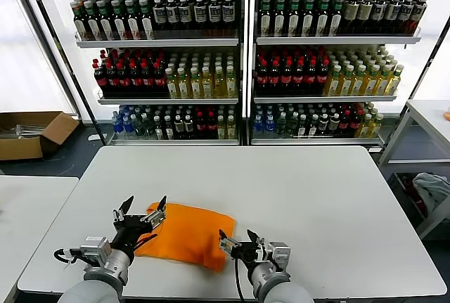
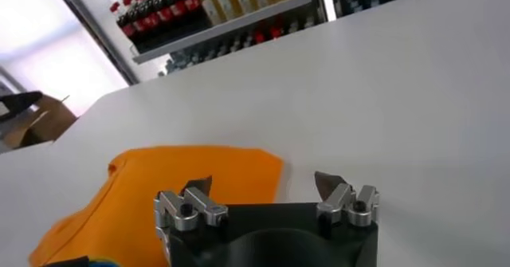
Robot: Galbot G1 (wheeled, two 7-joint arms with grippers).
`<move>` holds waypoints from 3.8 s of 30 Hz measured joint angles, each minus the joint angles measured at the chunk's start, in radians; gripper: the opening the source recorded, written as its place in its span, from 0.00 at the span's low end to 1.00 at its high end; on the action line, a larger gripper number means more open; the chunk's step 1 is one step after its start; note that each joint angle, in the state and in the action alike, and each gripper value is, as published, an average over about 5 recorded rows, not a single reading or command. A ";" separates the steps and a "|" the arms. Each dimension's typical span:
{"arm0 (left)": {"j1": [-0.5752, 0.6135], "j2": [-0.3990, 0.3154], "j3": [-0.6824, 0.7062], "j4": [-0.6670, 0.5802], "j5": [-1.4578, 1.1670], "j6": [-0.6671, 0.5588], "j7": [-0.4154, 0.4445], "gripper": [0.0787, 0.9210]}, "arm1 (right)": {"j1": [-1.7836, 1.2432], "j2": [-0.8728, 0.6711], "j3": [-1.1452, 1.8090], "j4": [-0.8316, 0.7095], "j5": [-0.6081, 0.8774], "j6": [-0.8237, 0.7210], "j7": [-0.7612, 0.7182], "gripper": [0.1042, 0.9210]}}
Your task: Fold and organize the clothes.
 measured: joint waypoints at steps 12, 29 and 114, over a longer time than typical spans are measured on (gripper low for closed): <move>0.009 -0.007 -0.007 -0.002 0.013 0.006 -0.009 0.88 | 0.037 0.031 -0.060 -0.074 0.026 -0.006 0.031 0.74; 0.007 -0.024 -0.005 0.002 0.013 0.023 -0.021 0.88 | 0.051 0.055 -0.021 -0.099 0.010 -0.010 0.076 0.14; -0.003 -0.067 0.042 0.000 0.011 0.048 0.003 0.88 | -0.215 -0.087 0.171 0.128 -0.264 -0.013 -0.044 0.88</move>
